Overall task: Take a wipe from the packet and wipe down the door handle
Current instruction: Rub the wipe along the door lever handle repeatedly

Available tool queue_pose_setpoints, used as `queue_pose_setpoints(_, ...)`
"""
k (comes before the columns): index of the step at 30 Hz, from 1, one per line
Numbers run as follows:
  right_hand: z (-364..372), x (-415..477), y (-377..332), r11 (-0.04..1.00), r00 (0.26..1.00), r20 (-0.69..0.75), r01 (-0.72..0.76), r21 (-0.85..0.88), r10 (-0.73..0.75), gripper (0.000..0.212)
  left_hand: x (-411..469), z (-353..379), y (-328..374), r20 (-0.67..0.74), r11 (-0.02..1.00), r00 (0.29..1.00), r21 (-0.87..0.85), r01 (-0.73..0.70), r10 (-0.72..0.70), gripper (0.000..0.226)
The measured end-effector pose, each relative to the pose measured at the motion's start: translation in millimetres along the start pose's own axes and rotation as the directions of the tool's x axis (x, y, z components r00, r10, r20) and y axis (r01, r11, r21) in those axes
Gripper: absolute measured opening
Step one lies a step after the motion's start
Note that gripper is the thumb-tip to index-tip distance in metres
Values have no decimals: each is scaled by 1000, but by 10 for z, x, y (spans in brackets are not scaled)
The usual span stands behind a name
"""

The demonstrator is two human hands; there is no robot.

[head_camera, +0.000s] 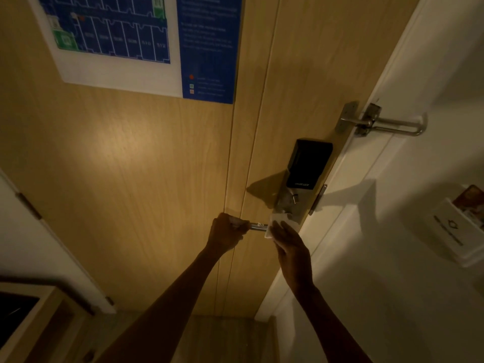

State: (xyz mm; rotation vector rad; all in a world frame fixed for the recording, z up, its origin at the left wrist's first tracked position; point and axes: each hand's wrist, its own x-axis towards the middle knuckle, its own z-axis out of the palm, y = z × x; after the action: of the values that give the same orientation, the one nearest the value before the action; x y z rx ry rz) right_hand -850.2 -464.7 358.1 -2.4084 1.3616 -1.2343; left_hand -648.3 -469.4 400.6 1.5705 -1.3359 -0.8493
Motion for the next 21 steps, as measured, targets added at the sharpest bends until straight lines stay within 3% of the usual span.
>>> queue_pose_setpoints(2,-119,77,21,999,999,-28,-29,44,30,36,8,-10,2,27,1000,1000,-5,13,-13,15)
queue_pose_setpoints(5,-223,287,-100,977,963,-194,-164,138,189,21,13,-31,15,59,998,997,-38,50,-48,14)
queue_pose_setpoints(7,-154,442,-226,947,937,-208,-234,220,280,21,10,-43,22,80,993,994,-84,86,-79,15)
queue_pose_setpoints(9,-54,540,-326,936,952,-121,-243,254,280,22,16,-63,22,103,988,989,-103,117,-106,18)
queue_pose_setpoints(13,-6,505,-326,985,989,132,-89,147,70,24,31,-83,5,125,978,980,-125,169,-153,18)
queue_pose_setpoints(18,-109,592,-224,969,972,136,-211,130,193,15,18,-68,16,110,969,980,-165,182,-166,18)
queue_pose_setpoints(21,-85,721,-228,946,939,244,-283,157,241,23,6,-84,11,124,964,978,-186,189,-168,18)
